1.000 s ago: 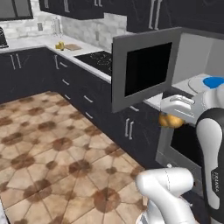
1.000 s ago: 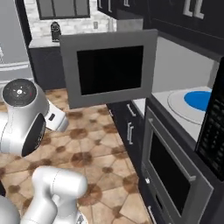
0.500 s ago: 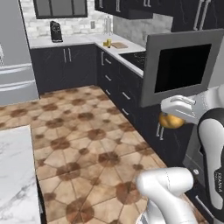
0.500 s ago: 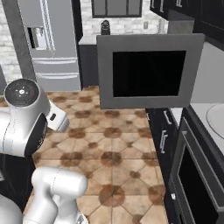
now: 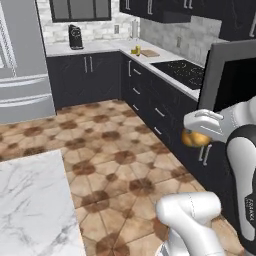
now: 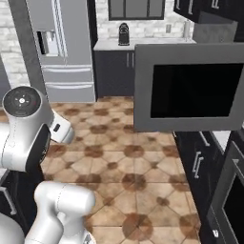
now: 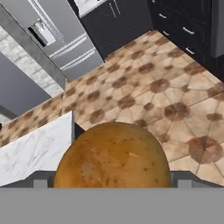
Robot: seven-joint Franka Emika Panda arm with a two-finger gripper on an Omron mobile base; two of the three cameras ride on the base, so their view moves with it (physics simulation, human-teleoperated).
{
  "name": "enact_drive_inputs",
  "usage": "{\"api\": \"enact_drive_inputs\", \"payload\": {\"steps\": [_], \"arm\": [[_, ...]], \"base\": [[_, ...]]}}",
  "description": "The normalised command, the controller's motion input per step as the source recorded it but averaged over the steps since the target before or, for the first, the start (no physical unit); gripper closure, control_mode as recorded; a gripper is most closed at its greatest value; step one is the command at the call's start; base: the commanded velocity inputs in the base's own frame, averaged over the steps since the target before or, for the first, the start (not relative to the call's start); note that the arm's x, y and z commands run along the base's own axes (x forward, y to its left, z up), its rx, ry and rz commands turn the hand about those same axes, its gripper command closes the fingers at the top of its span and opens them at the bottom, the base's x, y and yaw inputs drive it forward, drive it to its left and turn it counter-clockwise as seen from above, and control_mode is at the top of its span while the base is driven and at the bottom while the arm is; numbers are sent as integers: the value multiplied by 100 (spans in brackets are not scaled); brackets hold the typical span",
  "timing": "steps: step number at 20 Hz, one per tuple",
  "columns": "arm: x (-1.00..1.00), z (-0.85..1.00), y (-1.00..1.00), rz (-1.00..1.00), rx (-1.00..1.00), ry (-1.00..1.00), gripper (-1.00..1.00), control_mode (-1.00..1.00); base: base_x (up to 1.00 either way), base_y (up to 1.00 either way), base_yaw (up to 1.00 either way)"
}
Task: Retrieve the reheated potato from the microwave, then place the potato, cheese, and condiment on the cutting board.
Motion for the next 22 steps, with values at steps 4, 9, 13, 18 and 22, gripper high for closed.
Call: {"api": "enact_drive_inputs", "payload": {"steps": [4,9,13,18,22], "arm": [[0,0,0,0,0,0,100,100],[0,0,0,0,0,0,100,100],[0,0,0,0,0,0,100,100],[0,0,0,0,0,0,100,100],[0,0,0,0,0,0,100,100]], "base": [[65,59,0],[81,33,0],[89,-5,0],[82,-25,0],[82,-24,0]]}}
